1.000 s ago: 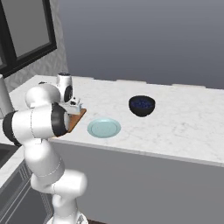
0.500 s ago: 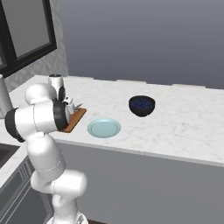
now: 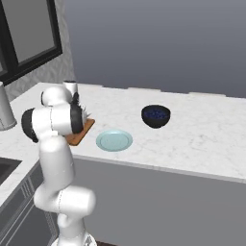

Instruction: Pick up the knife from the drawer and place it on the cutting board. Then place the meat from the plate to the cutting board.

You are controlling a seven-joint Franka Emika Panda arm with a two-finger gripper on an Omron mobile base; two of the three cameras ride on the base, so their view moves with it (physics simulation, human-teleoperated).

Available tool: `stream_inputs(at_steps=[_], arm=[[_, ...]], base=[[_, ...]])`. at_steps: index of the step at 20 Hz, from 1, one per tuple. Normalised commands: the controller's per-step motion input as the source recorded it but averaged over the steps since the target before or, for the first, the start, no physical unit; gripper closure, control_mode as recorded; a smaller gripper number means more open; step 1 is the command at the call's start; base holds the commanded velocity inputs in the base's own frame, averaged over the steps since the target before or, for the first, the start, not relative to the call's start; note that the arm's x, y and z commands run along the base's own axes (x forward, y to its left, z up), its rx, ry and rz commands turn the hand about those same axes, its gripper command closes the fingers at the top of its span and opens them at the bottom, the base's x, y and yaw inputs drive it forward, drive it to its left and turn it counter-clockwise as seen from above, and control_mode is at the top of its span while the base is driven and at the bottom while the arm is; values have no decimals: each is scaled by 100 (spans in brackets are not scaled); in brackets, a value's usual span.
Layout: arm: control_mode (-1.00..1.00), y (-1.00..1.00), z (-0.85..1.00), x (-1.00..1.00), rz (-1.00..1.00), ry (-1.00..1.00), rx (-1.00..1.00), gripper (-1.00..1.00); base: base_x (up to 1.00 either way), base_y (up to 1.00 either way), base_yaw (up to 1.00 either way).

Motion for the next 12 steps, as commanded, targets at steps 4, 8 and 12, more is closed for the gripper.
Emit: stream_inputs(at_steps=[4, 8, 12], arm=[[-100, 2, -33, 43, 1, 30, 3, 100], [-100, 34, -47, 2, 0, 21, 0, 100], [-100, 43, -44, 1, 0, 13, -4, -100]], base=[[0, 0, 0], [0, 0, 0], [0, 0, 0]])
